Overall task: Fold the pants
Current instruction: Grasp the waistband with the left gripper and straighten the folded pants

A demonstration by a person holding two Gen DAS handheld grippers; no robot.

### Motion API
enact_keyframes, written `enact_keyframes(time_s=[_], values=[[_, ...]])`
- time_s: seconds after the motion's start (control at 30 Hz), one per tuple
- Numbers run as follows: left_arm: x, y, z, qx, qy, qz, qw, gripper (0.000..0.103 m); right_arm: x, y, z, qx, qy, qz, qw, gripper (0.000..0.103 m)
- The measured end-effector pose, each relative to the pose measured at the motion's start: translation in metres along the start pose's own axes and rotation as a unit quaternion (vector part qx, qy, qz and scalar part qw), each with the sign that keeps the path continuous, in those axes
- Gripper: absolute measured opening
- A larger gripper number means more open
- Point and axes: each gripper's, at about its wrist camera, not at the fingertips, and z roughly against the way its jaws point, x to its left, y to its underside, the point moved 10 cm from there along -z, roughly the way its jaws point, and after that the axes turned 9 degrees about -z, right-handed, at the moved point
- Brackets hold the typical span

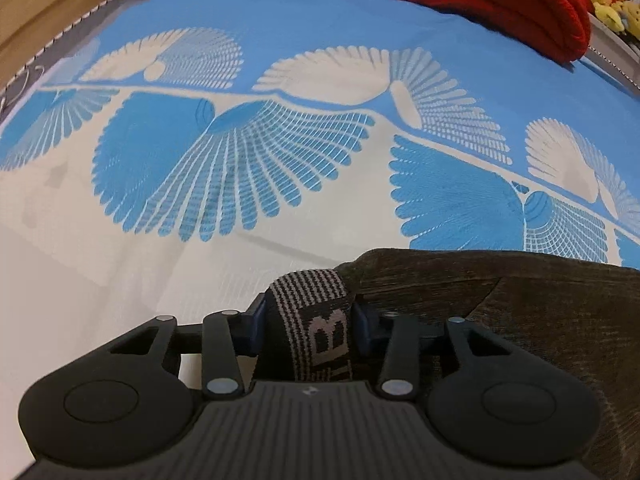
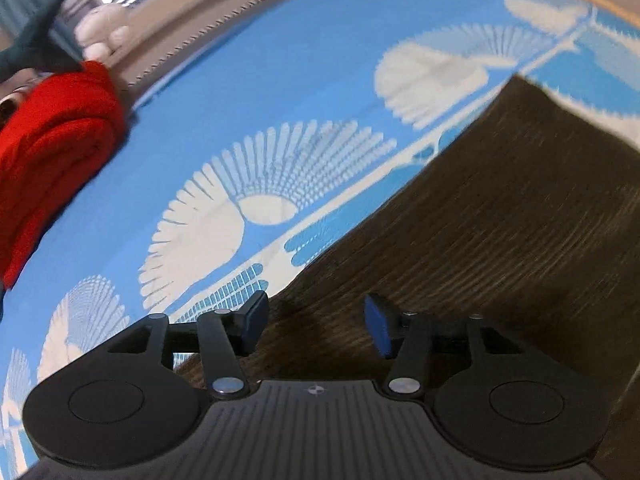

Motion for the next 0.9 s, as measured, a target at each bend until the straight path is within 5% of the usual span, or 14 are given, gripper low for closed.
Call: enact_keyframes(time_s=[0.1,0.17,0.2,0.3,0.4,0.5,0.57,0.63,0.7,0.77,0.9], values=[[0.000,-0.003,0.000,-0.006,0.006,0.000,1.0000,0.046,0.009,-0.003,-0.011,-0.033,0.024,0.014,0.999,0.064],[0.000,-0.003,-0.001,-0.008,0.009,-0.005,0.9999,0.046,0.009,-0.006,-0.015,-0.060,0.065,0.031,0.996,0.048],[0.000,-0.003,-0.002,-0.009,0.010,-0.007,0.9999,0.046,0.005,-0.010,-0.018,-0.073,0.096,0.046,0.992,0.020],[-0.001,-0.005,-0.002,-0.017,0.019,-0.009,0.9996,0.046,0.000,-0.019,-0.016,-0.089,0.094,0.029,0.991,0.006],[-0.003,-0.011,0.001,-0.038,0.036,-0.008,0.9986,0.046,-0.005,-0.043,-0.001,-0.141,0.011,-0.033,0.989,0.005],[-0.015,-0.021,0.014,-0.083,0.052,-0.028,0.9948,0.046,-0.005,-0.062,0.019,-0.207,-0.064,-0.055,0.975,0.005],[-0.022,-0.025,0.019,-0.101,0.046,-0.040,0.9930,0.047,-0.010,-0.065,0.017,-0.202,-0.031,-0.044,0.978,0.006],[-0.026,-0.026,0.018,-0.100,0.033,-0.047,0.9933,0.051,-0.025,-0.059,-0.001,-0.142,0.017,-0.055,0.988,0.017],[-0.027,-0.026,0.018,-0.095,0.024,-0.043,0.9943,0.053,-0.043,-0.053,-0.004,-0.098,0.005,-0.107,0.989,0.026],[-0.027,-0.029,0.025,-0.100,0.015,-0.035,0.9942,0.055,-0.053,-0.058,0.011,-0.096,0.007,-0.121,0.988,0.036],[-0.030,-0.035,0.052,-0.122,0.031,-0.028,0.9917,0.060,-0.056,-0.069,0.067,-0.123,-0.014,-0.098,0.987,0.038]])
